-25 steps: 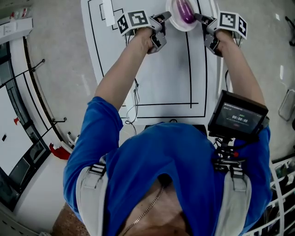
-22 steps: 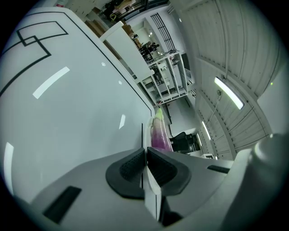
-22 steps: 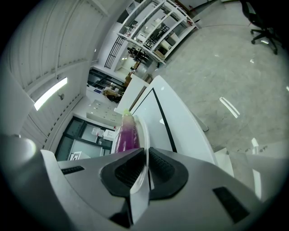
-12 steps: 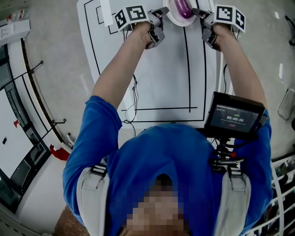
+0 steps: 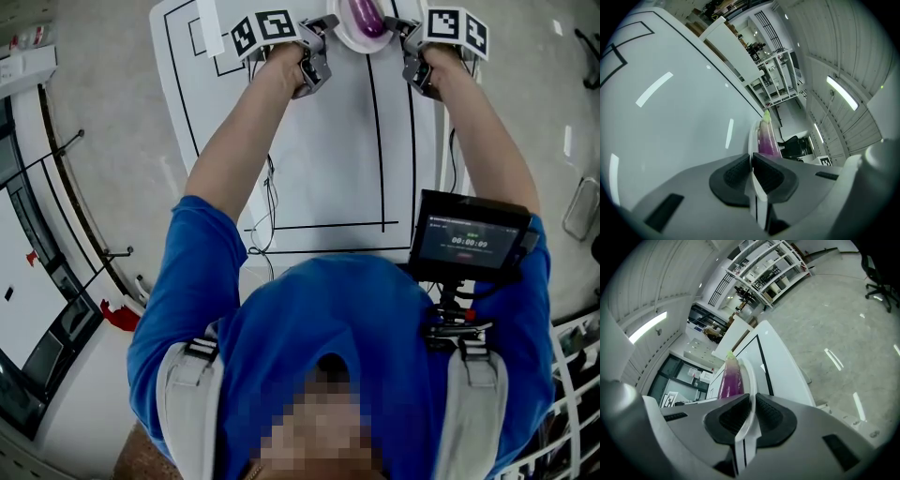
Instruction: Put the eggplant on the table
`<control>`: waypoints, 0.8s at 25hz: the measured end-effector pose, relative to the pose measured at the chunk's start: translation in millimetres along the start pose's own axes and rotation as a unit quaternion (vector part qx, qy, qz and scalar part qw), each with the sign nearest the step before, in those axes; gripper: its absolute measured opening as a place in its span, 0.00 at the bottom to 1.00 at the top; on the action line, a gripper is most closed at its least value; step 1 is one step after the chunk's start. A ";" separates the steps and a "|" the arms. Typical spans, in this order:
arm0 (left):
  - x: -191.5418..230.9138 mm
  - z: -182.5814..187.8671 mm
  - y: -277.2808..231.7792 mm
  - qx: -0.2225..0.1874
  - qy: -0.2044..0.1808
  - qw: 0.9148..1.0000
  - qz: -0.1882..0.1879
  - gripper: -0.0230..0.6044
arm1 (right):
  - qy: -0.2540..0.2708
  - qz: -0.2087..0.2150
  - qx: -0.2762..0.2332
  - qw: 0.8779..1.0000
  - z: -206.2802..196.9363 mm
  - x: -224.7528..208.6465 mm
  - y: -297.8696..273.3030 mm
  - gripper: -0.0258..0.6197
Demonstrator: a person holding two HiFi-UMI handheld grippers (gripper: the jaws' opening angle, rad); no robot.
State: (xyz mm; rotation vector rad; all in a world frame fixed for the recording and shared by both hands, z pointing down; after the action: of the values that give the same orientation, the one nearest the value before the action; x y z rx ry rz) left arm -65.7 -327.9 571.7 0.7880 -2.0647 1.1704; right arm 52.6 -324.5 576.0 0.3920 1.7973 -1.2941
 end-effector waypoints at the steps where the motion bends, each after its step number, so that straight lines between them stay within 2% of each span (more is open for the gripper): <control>1: 0.1 -0.5 -0.9 0.001 0.000 1.000 0.002 0.08 | 0.002 -0.003 -0.001 1.000 0.3 -0.6 0.1 0.07; 20: 5.5 2.4 -5.2 0.006 -0.007 0.999 0.038 0.08 | 0.054 -0.040 -0.012 0.998 7.1 2.8 -7.2 0.08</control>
State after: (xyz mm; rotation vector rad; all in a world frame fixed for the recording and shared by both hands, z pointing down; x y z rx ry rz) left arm -65.8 -333.3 577.6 0.7312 -2.1183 1.2219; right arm 49.4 -334.4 577.6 0.3865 1.9341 -1.3269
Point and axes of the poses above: the fingertips, and each gripper's own axes: y backward along the fingers, x to its left, z out of its top, the point moved 1 cm from there along y, backward along the fingers, and after that the axes turned 13 degrees about -y, right-handed, at the moved point
